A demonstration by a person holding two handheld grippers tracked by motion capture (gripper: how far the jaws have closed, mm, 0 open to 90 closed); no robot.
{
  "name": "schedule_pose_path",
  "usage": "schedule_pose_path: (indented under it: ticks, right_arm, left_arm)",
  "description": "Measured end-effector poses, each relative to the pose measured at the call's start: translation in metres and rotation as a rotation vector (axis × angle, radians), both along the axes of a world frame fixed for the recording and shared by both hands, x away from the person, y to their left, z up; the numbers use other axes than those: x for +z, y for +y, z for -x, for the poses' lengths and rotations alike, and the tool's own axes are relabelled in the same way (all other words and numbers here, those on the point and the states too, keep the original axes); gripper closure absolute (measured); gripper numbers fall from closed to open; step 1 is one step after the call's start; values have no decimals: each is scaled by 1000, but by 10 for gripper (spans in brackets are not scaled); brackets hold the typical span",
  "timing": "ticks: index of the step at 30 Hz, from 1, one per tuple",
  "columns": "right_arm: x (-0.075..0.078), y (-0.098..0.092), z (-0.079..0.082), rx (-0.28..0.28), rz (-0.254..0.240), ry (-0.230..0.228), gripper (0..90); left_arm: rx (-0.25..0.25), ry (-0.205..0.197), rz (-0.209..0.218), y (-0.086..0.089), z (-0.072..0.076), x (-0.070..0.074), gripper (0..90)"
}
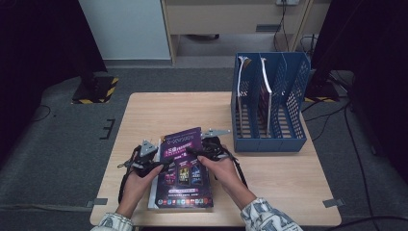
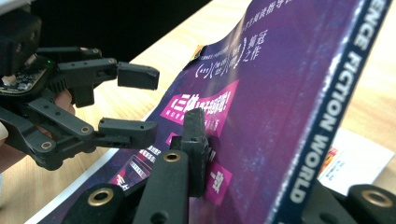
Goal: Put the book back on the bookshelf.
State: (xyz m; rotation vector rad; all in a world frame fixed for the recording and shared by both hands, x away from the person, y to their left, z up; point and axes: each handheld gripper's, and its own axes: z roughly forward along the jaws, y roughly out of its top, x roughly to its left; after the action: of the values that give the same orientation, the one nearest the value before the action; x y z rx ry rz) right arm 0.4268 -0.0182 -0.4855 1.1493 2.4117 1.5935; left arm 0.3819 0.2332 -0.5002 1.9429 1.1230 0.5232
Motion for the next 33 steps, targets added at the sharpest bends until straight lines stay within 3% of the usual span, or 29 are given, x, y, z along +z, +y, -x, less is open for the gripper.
schedule_pose_path:
  ticks: [11, 33]
  right_arm:
    - [15, -9, 0, -12, -26, -98, 790]
    - [35, -15, 3, -33, -41, -229, 803]
  left_arm:
    - [-43, 42, 2, -2, 0, -4, 193]
    - [-120, 86, 31, -6, 1, -7, 183]
